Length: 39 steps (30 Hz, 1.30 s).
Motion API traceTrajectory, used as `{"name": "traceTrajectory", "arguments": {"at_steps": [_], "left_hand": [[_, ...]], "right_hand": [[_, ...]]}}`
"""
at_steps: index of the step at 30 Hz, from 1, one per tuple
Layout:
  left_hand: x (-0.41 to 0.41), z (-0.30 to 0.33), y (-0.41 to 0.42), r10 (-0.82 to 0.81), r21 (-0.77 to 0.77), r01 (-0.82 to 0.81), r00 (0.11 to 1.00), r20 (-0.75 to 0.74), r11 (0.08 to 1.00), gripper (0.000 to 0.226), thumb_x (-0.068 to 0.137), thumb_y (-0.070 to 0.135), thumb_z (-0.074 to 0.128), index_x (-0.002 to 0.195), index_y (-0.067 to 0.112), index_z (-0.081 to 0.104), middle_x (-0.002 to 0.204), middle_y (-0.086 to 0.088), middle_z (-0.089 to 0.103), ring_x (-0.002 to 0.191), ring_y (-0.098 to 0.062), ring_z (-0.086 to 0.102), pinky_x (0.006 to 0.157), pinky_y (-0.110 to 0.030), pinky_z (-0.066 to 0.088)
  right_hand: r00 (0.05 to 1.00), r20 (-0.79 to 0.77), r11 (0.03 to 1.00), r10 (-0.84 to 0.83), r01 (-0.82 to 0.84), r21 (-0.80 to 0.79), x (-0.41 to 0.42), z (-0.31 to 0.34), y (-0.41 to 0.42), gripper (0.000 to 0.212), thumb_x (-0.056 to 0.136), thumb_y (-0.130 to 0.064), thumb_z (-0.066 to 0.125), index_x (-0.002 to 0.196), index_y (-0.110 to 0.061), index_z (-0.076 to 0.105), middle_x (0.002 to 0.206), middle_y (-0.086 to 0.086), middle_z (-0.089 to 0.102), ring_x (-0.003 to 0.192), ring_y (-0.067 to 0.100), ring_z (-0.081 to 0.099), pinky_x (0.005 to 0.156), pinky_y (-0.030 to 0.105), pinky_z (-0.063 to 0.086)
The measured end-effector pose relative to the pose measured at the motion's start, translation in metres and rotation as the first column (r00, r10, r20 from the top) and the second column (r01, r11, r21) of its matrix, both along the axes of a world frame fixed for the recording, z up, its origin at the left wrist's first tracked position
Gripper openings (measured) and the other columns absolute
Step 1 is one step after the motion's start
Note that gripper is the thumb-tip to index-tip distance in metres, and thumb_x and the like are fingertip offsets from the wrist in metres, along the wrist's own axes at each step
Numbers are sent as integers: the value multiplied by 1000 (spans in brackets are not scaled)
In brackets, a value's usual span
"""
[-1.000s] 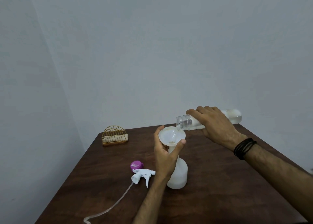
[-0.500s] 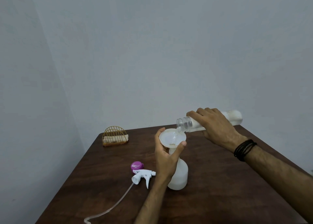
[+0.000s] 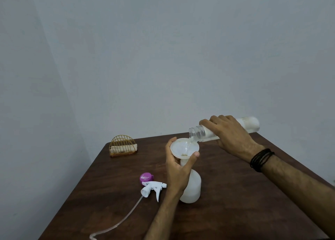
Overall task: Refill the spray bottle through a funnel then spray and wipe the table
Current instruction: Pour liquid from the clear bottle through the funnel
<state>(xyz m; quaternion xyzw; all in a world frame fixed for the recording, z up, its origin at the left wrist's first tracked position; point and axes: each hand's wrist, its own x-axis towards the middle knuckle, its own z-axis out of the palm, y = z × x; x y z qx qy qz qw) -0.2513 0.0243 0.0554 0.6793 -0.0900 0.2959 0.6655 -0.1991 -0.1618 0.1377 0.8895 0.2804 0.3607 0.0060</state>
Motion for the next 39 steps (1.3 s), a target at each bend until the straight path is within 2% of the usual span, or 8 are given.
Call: {"name": "traceTrajectory", "arguments": {"at_steps": [10,13,16,21,28,30,35,39], "left_hand": [[-1,3,-1,-14,-1,14,1000,9,1000,75,64,51,80,128,45,39,111,43,54,112,7,56,86,-14,52],[-1,4,-1,-18,9,18,1000,11,1000,71,70,37,83,127,43,40,108,46,54,110,12,56,84,-11,51],[0,4,0,-25,6,25,1000,12,1000,70,72,30,82,127,41,40,108,45,55,110,10,57,84,-11,51],[-2,6,-1,-24,-2,24,999,22,1000,73,66,48,80,127,43,40,109,44,55,110,8,57,85,-13,52],[-2,6,0,-13,7,13,1000,22,1000,74,65,50,79,127,44,40,110,42,55,112,6,57,87,-15,53],[-1,6,0,-9,11,9,1000,17,1000,73,66,48,80,127,44,40,110,43,54,112,7,56,87,-14,52],[1,3,1,-10,24,10,1000,6,1000,70,74,27,83,126,43,39,108,46,54,110,11,56,84,-10,50],[2,3,1,-12,18,12,1000,-1,1000,70,72,31,81,127,43,39,108,47,52,110,13,54,83,-9,50]], "right_hand": [[1000,16,1000,-5,6,-22,0,2,-2,56,74,0,67,121,-27,55,89,-4,56,73,21,51,76,38,48],[1000,19,1000,-4,4,-17,-1,3,-1,56,73,2,64,121,-26,56,89,-3,57,73,22,52,77,38,48],[1000,19,1000,-6,6,-22,-1,3,-1,55,74,1,64,121,-26,56,89,-3,57,73,22,52,77,38,49],[1000,17,1000,-11,12,-24,-1,3,0,56,74,0,67,121,-27,55,89,-4,57,74,21,52,78,38,48],[999,30,999,-13,14,-39,0,2,0,57,73,1,68,121,-27,55,91,-3,58,75,21,53,79,37,48],[999,34,999,-14,16,-44,0,3,-1,56,73,1,67,121,-27,56,90,-3,58,75,22,53,79,38,48],[999,50,998,-16,19,-60,1,4,-1,57,71,2,64,120,-26,56,91,-2,59,76,23,54,79,39,48],[998,60,998,-17,20,-61,1,2,-2,58,70,4,61,120,-25,57,92,-1,60,76,24,55,79,39,48]]}}
